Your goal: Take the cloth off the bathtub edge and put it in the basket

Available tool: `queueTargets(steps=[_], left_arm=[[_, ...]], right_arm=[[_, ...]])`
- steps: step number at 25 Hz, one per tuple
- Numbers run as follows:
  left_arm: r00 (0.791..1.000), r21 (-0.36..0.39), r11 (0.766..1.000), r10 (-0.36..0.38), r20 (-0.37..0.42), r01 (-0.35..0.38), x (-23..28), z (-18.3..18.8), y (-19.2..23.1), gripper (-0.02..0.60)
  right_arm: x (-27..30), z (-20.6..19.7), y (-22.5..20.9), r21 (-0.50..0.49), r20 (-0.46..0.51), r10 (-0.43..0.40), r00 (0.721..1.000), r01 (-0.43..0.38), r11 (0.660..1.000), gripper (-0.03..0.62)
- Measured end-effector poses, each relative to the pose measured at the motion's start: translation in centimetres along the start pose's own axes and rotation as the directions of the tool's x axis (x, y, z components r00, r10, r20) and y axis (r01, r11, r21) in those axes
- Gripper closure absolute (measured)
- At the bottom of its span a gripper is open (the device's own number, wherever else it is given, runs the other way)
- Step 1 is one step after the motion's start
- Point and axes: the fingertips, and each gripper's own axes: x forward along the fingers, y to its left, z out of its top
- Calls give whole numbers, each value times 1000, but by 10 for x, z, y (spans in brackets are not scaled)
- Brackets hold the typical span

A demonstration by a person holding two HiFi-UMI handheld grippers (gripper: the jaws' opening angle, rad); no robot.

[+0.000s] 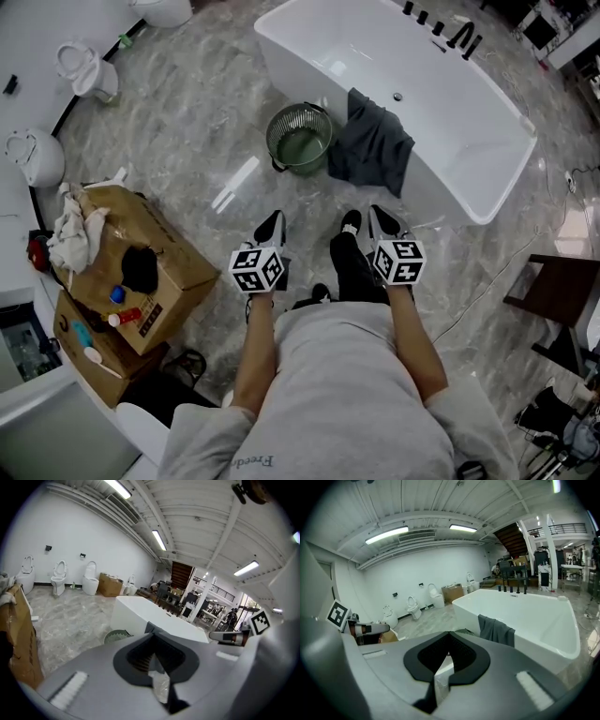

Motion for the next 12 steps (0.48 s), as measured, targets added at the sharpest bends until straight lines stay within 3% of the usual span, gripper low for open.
queueTargets(steps=[12], left_arm=[[994, -6, 1000, -11, -108, 11, 113, 39, -4, 523]], right_arm=[[87, 59, -69, 50, -42, 8, 999, -6, 999, 592]])
